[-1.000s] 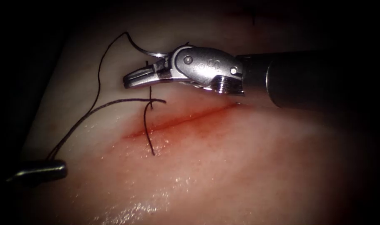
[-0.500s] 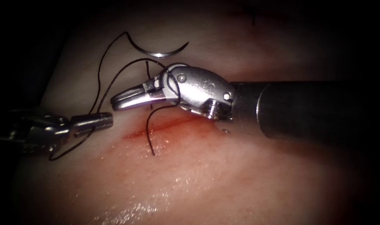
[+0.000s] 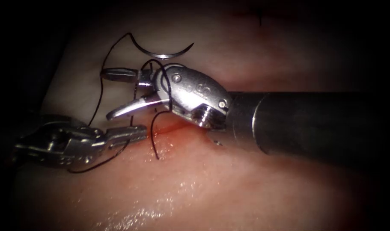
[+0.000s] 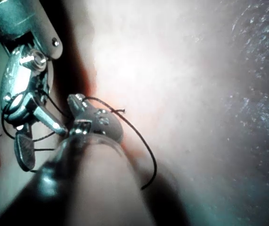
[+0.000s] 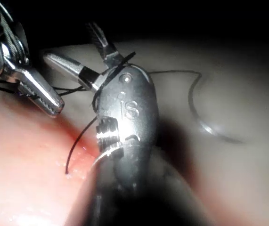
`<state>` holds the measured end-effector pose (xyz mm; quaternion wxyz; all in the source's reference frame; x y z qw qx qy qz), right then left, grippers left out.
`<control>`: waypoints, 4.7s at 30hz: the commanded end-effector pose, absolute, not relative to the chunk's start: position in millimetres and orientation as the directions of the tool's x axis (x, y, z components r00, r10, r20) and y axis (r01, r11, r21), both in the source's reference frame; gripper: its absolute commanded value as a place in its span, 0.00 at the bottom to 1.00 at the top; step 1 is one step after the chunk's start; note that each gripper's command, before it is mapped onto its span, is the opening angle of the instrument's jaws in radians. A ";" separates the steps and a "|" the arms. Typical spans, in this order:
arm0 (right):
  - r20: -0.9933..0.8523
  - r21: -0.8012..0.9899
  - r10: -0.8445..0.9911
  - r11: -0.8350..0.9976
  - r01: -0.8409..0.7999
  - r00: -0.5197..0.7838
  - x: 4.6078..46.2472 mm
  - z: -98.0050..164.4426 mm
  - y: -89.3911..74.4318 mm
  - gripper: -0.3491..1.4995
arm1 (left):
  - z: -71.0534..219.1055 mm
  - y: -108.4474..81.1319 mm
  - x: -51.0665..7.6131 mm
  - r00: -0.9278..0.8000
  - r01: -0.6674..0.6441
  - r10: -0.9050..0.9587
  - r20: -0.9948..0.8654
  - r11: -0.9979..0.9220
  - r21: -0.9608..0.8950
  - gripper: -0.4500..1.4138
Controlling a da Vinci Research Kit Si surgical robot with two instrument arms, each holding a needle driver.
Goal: Wound Closure
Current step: Wrap thread twice around right hand, counter-clockwise, then grab tail of thread with right jaws
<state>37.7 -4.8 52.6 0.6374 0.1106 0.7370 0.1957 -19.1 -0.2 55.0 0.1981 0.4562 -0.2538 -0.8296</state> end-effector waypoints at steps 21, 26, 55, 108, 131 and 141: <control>-0.900 0.433 0.417 0.886 0.167 0.125 37.4 57.1 -11.6 0.84 | 51.2 6.3 -16.8 -0.478 0.124 -0.610 -0.632 -0.759 0.639 0.00; -0.876 0.480 0.472 0.839 0.257 0.096 36.8 57.1 -12.1 0.79 | 54.7 8.5 -16.6 -0.474 0.129 -0.614 -0.631 -0.757 0.640 0.00; -0.661 0.727 0.626 0.672 -0.143 -0.413 29.9 57.1 -6.8 0.61 | 64.2 -1.6 -16.4 -0.426 0.059 -0.527 -0.735 -0.827 0.559 0.00; -0.653 0.636 0.709 0.325 -0.700 -0.264 29.6 57.2 -6.3 0.66 | 62.7 3.4 -20.1 -0.460 0.063 -0.468 -0.755 -0.865 0.498 0.00; -0.554 0.677 0.762 0.178 -0.714 -0.335 27.6 56.2 -7.2 0.72 | 62.5 3.9 -21.8 -0.461 0.057 -0.465 -0.756 -0.865 0.498 0.00; -0.527 0.702 0.772 0.159 -0.694 -0.356 26.7 54.8 -8.5 0.74 | 62.0 2.7 -23.0 -0.446 0.052 -0.471 -0.761 -0.863 0.503 0.00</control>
